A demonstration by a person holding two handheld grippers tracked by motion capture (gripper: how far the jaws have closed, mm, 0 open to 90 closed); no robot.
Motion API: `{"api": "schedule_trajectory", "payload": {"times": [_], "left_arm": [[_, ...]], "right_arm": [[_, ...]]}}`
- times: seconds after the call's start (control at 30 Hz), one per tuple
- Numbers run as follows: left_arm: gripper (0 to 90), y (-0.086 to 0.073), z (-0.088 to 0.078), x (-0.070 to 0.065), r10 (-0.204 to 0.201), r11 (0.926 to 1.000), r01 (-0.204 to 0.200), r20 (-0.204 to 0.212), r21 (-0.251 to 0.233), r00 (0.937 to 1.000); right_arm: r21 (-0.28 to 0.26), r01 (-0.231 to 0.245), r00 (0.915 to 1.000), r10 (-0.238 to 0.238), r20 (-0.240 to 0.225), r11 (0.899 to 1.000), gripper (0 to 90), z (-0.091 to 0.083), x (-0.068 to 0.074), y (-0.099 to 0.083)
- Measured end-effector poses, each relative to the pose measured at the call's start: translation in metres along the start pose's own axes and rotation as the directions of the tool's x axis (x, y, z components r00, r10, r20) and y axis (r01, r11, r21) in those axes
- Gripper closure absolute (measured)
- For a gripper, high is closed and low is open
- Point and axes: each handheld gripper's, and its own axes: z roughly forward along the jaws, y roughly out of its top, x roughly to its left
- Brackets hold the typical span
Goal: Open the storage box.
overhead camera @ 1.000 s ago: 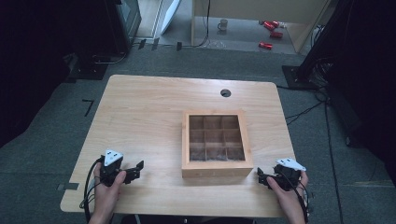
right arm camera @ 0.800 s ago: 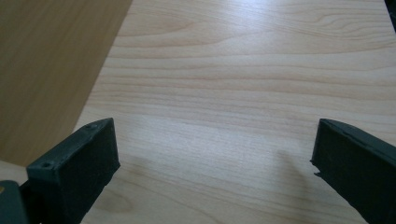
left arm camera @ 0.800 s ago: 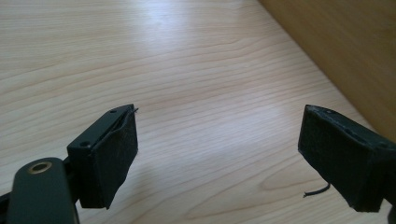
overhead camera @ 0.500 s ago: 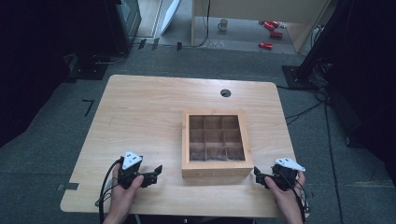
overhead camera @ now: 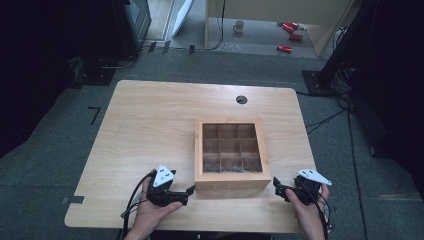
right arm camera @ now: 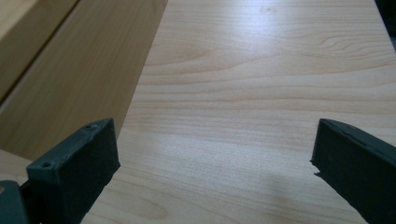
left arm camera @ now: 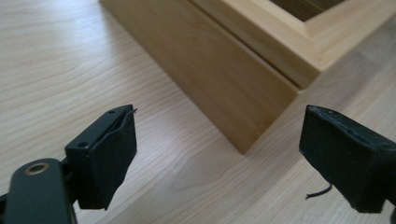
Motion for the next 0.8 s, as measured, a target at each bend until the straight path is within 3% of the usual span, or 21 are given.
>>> {"api": "schedule_trajectory", "payload": {"times": [0.2,0.5,0.8], "left_arm": [[19.9,0.008,0.012,-0.012,0.029,0.9995,-0.029,0.001,0.012,0.9996],[36.9,0.012,0.018,-0.02,0.075,0.9972,-0.075,0.065,-0.004,0.9951],[42.2,0.013,0.01,-0.014,0.057,0.9976,-0.052,0.109,-0.047,0.9924]], "right_arm": [[-0.025,-0.005,1.0,0.005,-0.004,1.0,0.8,-0.006,0.002,0.003],[-0.044,-0.014,0.9999,0.013,-0.004,0.999,3.7,-0.012,0.004,0.006],[-0.055,-0.01,0.9999,0.01,-0.007,0.998,4.8,-0.014,0.006,0.007]]}}
